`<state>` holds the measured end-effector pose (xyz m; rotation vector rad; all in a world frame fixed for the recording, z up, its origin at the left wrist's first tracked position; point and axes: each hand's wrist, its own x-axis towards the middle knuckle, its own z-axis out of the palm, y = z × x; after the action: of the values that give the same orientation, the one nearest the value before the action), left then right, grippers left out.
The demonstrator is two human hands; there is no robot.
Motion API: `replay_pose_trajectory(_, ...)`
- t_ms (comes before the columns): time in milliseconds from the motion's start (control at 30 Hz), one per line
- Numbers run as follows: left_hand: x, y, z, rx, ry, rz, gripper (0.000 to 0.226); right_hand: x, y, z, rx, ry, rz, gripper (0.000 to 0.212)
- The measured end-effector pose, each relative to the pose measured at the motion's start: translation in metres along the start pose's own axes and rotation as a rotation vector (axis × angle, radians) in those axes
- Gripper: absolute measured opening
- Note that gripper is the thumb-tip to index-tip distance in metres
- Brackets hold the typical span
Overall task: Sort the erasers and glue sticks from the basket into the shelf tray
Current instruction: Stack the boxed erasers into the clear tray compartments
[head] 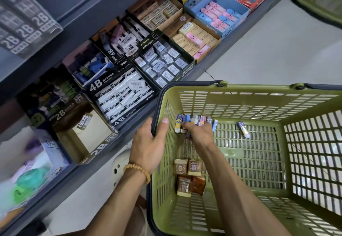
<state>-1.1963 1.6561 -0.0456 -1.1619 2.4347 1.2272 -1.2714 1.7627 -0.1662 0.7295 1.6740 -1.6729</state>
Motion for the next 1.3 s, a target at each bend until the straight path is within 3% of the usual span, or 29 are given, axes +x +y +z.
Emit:
replay_pose_trajectory(67,0.0,-0.001,0.0,-0.019,-0.013,-0.006,0.079,0.0,0.001,-0.004,0.078,-0.047,0.017,0.085)
replay_pose_trajectory(233,-0.001,0.002,-0.002,-0.027,-0.039,-0.019,0.079,-0.029,-0.017,-0.023,0.196,-0.226,-0.012,0.009)
replay_pose_trajectory(400,-0.008,0.005,-0.012,-0.07,-0.064,0.003,0.037,-0.069,-0.05,-0.031,0.293,-0.383,-0.107,0.023)
replay_pose_trajectory(467,-0.015,0.009,-0.021,-0.106,-0.017,0.028,0.025,-0.087,-0.067,-0.029,0.308,-0.434,-0.133,0.019)
replay_pose_trajectory(567,-0.028,0.017,-0.039,-0.229,0.069,0.064,0.011,-0.117,-0.089,-0.022,0.298,-0.474,-0.181,0.033)
replay_pose_trajectory(667,-0.045,0.026,-0.058,-0.339,0.116,0.124,0.01,-0.148,-0.107,-0.014,0.286,-0.541,-0.257,0.023)
replay_pose_trajectory(900,-0.093,0.056,-0.113,-0.55,0.189,0.341,0.014,-0.221,-0.144,0.008,0.225,-0.671,-0.383,0.032)
replay_pose_trajectory(1033,-0.113,0.068,-0.138,-0.565,0.194,0.471,0.031,-0.25,-0.16,0.025,0.158,-0.689,-0.457,0.016)
replay_pose_trajectory(1133,-0.117,0.072,-0.154,-0.516,0.269,0.523,0.028,-0.266,-0.169,0.041,0.139,-0.697,-0.504,0.031)
replay_pose_trajectory(1300,-0.116,0.076,-0.18,-0.633,0.311,0.52,0.026,-0.285,-0.183,0.06,0.105,-0.706,-0.568,0.022)
